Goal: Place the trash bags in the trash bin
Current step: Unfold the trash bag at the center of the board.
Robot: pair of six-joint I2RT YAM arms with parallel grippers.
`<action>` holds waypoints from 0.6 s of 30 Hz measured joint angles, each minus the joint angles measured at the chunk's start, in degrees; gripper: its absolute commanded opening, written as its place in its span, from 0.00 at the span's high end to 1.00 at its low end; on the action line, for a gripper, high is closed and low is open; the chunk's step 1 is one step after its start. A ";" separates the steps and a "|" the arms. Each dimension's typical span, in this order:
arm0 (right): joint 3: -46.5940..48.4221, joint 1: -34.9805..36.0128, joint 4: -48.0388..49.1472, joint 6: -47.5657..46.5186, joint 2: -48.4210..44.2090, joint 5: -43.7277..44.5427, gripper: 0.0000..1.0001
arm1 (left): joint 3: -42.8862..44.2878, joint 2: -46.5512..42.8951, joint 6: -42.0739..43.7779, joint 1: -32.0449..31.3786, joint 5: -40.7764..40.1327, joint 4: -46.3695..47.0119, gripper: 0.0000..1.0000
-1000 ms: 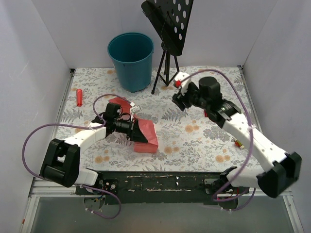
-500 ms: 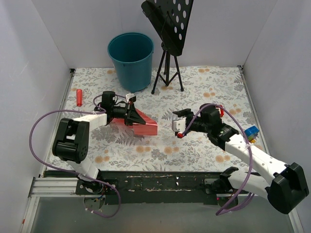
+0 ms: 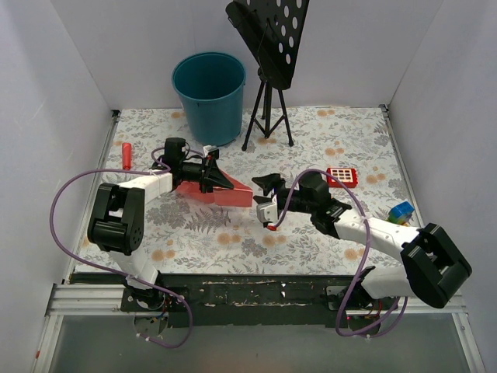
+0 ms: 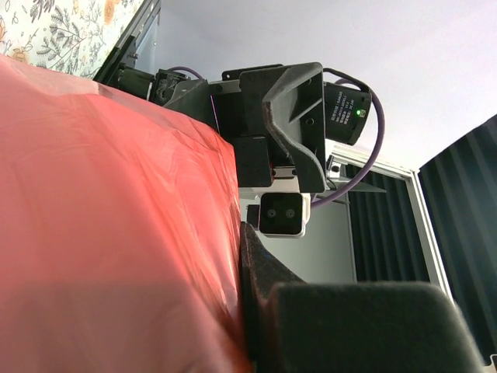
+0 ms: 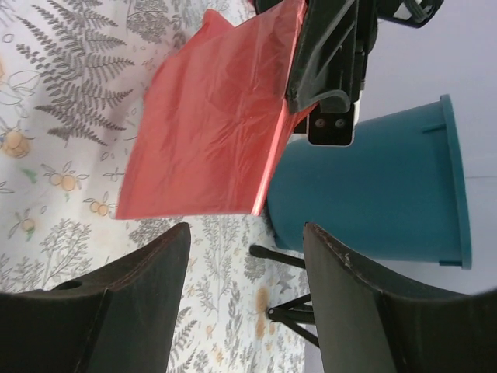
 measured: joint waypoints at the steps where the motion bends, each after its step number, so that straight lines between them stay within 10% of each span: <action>1: 0.00 0.26 1.22 -0.09 0.59 0.13 0.33 | 0.00 0.00 -0.04 0.00 0.04 -0.20 1.00; 18: 0.35 3.17 4.09 -7.34 1.11 -7.23 0.35 | 2.29 2.58 -2.78 0.00 0.09 -1.05 1.00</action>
